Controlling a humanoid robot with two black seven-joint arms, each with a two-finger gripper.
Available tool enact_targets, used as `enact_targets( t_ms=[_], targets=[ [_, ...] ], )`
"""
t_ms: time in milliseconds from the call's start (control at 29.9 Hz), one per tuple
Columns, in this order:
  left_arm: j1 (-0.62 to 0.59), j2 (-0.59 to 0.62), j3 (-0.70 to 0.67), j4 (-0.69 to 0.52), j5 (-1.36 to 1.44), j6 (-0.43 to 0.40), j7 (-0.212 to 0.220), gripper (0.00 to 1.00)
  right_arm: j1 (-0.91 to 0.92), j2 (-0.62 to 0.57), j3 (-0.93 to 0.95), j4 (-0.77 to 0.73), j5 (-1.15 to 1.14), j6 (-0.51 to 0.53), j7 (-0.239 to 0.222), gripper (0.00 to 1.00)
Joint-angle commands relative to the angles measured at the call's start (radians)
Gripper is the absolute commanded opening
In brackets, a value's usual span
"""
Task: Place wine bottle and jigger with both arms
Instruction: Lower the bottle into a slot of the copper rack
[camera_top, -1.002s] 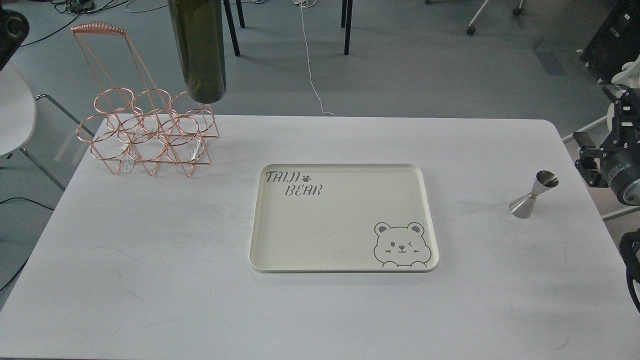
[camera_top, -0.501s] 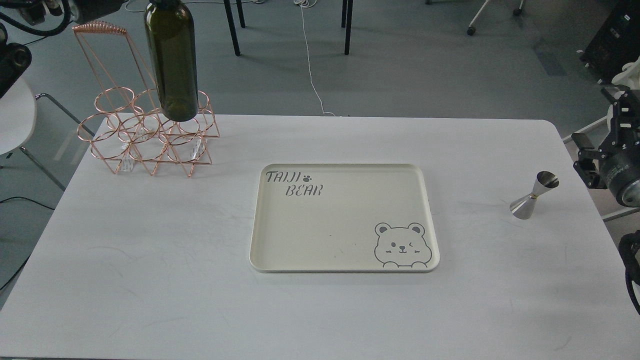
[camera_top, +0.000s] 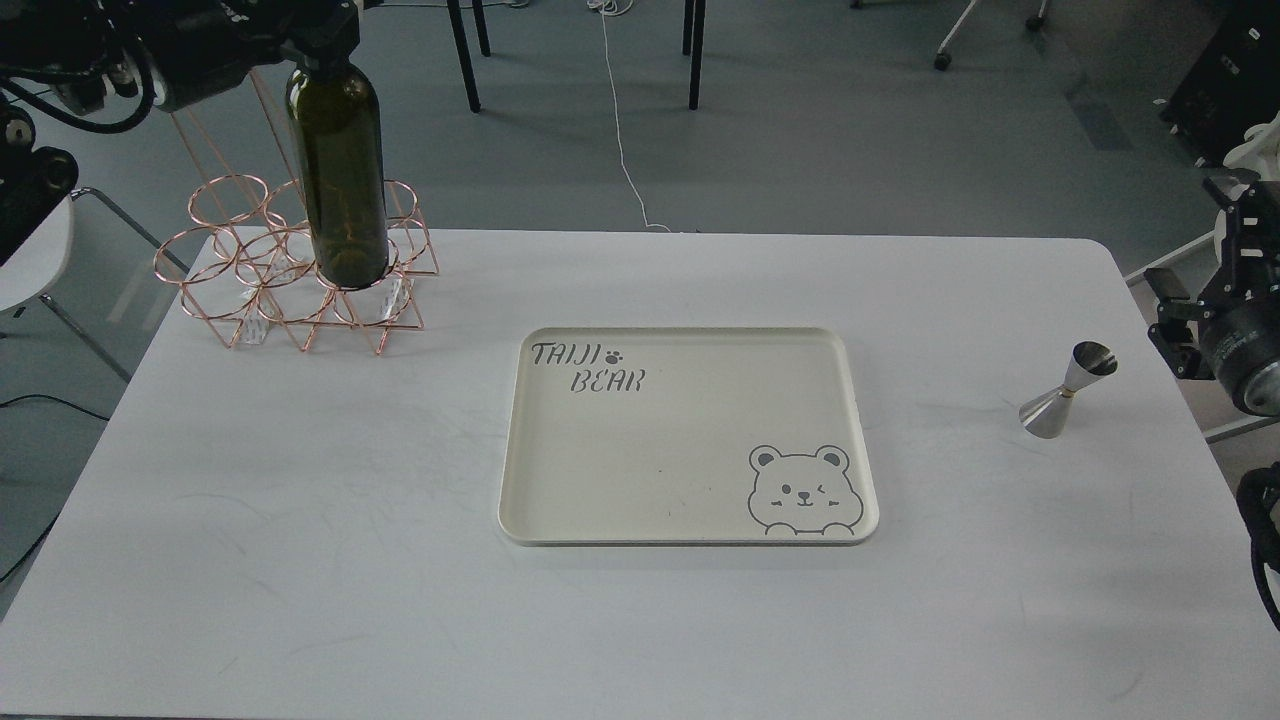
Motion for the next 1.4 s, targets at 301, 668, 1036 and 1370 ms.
enact_targets(
  t_ms=[301,668,1036,1370],
  targets=[
    [0.016,-0.006,-0.001,0.039,0.000,0.028,0.000,0.08,-0.003,0.000,-0.001,0.005,0.003,-0.001,0.000,0.94],
    [0.086,-0.006,-0.007,0.045,-0.003,0.075,-0.002,0.09,-0.005,0.000,-0.006,0.006,0.003,-0.001,0.000,0.94],
    [0.194,-0.032,-0.019,0.047,-0.044,0.118,0.000,0.13,-0.011,0.000,-0.008,0.005,0.003,-0.001,0.000,0.94],
    [0.211,-0.056,-0.018,0.066,-0.092,0.133,0.001,0.37,-0.015,0.002,-0.008,0.003,0.001,-0.001,0.000,0.94]
  ],
)
